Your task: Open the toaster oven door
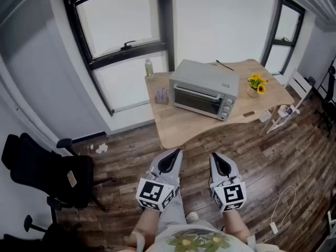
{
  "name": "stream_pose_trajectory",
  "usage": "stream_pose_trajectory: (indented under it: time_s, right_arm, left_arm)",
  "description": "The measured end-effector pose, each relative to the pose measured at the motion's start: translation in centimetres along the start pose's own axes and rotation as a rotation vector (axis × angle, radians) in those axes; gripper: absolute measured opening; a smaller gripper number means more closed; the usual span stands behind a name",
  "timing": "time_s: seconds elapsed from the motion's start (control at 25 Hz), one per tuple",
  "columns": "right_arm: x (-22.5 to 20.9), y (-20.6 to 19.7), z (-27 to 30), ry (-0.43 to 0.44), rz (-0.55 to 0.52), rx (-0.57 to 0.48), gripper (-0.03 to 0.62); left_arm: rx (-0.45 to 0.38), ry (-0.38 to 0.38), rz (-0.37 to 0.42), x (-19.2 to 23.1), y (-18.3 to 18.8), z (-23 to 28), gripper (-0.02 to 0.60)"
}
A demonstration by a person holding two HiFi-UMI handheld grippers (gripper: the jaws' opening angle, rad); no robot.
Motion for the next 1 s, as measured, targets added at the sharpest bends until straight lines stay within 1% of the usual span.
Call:
stream_pose_trajectory:
  time_s: [0.08, 0.16, 0.32, 0.52, 0.68, 0.72, 0.88, 1.0]
  right_arm:
    - [-0.5, 0.1, -0.7, 0.030, -0.024, 0.002, -0.002]
    - [-1.0, 0.0, -1.3, 0.043, -0.038, 0.005, -0.002]
    - [-1.5, -0.3, -2.0, 0.036, -0.043, 0.014, -0.002]
    - [-2.1, -0.2, -1.7, 0.032, -0.094, -0.008, -0.002]
    - [-2.5, -0.2, -0.6, 0.036, -0.128, -0.008, 0.002]
    - [-2.7, -0.2, -0.3, 0.039, -0.136, -0.005, 0.011]
    - [-3.4, -0.1, 1.3, 0.045, -0.161, -0.005, 0.063]
    - [-4.2, -0.2, 3.3, 0.048, -0.183, 0.010, 0.114]
  left_arm:
    - [0.006, 0.027, 0.018, -1.0, -0.4, 0.0, 0.005]
    - [0.016, 0.038, 0.029, -1.8, -0.9, 0.1, 0.005]
    - [0.039, 0.022, 0.032, -2.7, -1.5, 0.8, 0.005]
    - [0.085, 0.009, 0.096, -2.5, -2.1, 2.0, 0.005]
    - [0.112, 0.017, 0.131, -1.3, -2.6, 2.9, 0.005]
    - [0.120, 0.015, 0.142, -1.0, -2.7, 3.2, 0.005]
    - [0.140, -0.005, 0.164, 0.3, -2.7, 4.7, 0.067]
    - [0.156, -0.017, 0.213, 1.8, -2.5, 6.3, 0.157]
Point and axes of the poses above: the fingertips, and each gripper's own axes: z forward along the fingers, x to its left, y out of its top, the point moved 1 cm from there along -z, backward along the fingers, and after that the axes turned 8 degrees about -y, right-handed, at the moved point
